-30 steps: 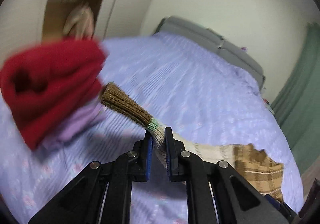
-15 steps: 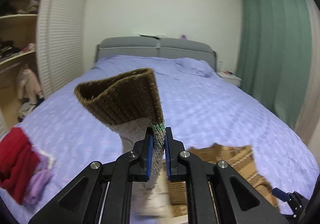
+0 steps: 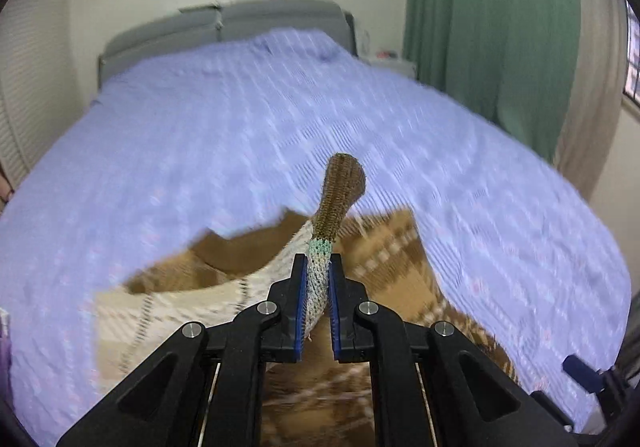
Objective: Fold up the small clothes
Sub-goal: 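Fold the cream sleeve across the sweater body and release it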
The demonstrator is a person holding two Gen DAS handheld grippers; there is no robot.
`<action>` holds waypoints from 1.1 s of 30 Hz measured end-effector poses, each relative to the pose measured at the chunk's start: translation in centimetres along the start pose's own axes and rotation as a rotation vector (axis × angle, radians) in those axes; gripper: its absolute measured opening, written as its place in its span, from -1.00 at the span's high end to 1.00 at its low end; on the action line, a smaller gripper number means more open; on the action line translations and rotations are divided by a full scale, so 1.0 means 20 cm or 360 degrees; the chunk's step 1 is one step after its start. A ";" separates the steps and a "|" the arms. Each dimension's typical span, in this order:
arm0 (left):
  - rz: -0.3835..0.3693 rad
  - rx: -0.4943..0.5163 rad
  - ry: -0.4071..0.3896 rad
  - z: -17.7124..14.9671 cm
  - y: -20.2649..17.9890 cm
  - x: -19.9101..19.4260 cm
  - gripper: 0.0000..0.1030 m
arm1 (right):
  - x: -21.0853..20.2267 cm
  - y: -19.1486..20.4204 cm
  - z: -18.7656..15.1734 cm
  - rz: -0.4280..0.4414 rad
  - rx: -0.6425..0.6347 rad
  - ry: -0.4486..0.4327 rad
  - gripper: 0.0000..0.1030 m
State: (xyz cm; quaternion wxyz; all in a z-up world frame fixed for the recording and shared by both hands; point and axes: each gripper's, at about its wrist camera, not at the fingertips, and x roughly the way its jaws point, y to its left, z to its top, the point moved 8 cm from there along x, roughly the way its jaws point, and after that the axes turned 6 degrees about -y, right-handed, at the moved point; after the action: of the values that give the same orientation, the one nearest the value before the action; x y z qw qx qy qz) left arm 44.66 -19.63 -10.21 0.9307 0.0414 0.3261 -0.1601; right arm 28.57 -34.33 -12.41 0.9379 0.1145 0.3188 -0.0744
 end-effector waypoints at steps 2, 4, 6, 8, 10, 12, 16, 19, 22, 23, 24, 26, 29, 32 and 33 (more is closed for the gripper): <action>0.0012 0.0055 0.0056 -0.08 -0.07 0.08 0.78 | 0.02 -0.08 -0.02 -0.0026 0.0027 0.0019 -0.30; 0.0012 0.0103 0.0104 -0.15 -0.12 0.14 0.77 | 0.03 -0.14 -0.04 -0.0045 0.0055 0.0038 -0.30; 0.0015 0.0138 0.0136 -0.19 -0.15 0.18 0.77 | 0.04 -0.18 -0.05 -0.0058 0.0076 0.0050 -0.30; 0.0015 0.0153 0.0179 -0.25 -0.16 0.21 0.75 | 0.05 -0.21 -0.08 -0.0071 0.0087 0.0062 -0.30; -0.0010 0.0132 0.0247 -0.31 -0.15 0.23 0.59 | 0.06 -0.23 -0.09 -0.0084 0.0095 0.0077 -0.30; -0.0041 0.0110 0.0265 -0.33 -0.15 0.21 0.02 | 0.07 -0.23 -0.10 -0.0086 0.0093 0.0088 -0.30; -0.0055 0.0070 0.0072 -0.29 -0.10 -0.01 -0.30 | 0.07 -0.19 -0.09 -0.0070 0.0077 0.0079 -0.30; -0.0051 -0.0006 -0.0100 -0.27 0.05 -0.26 -0.37 | 0.10 -0.12 -0.05 -0.0027 0.0051 0.0064 -0.30; 0.0095 0.0034 -0.0178 -0.36 0.27 -0.41 -0.42 | 0.15 -0.01 -0.02 0.0076 0.0048 0.0059 -0.30; 0.0175 0.0054 -0.0163 -0.43 0.38 -0.44 -0.42 | 0.17 0.03 0.00 0.0108 0.0039 0.0057 -0.30; 0.0228 0.0044 -0.0131 -0.48 0.46 -0.46 -0.41 | 0.19 0.06 0.00 0.0122 0.0032 0.0057 -0.30; 0.0260 -0.0010 -0.0079 -0.58 0.58 -0.47 -0.40 | 0.23 0.14 0.02 0.0144 -0.0005 0.0067 -0.30; 0.0262 -0.0091 0.0008 -0.70 0.71 -0.44 -0.30 | 0.31 0.26 0.03 0.0170 -0.0068 0.0076 -0.30; 0.0220 -0.0170 0.0027 -0.75 0.73 -0.41 -0.29 | 0.37 0.34 0.02 0.0220 -0.0077 0.0102 -0.30; 0.0228 -0.0168 0.0024 -0.75 0.74 -0.38 -0.29 | 0.39 0.37 0.01 0.0238 -0.0076 0.0114 -0.30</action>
State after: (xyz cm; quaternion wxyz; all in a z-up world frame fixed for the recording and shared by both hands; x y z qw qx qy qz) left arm 34.92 -0.93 -17.68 0.9382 0.0167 0.3373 -0.0755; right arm 36.48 -27.82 -15.85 0.9314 0.1183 0.3443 0.0076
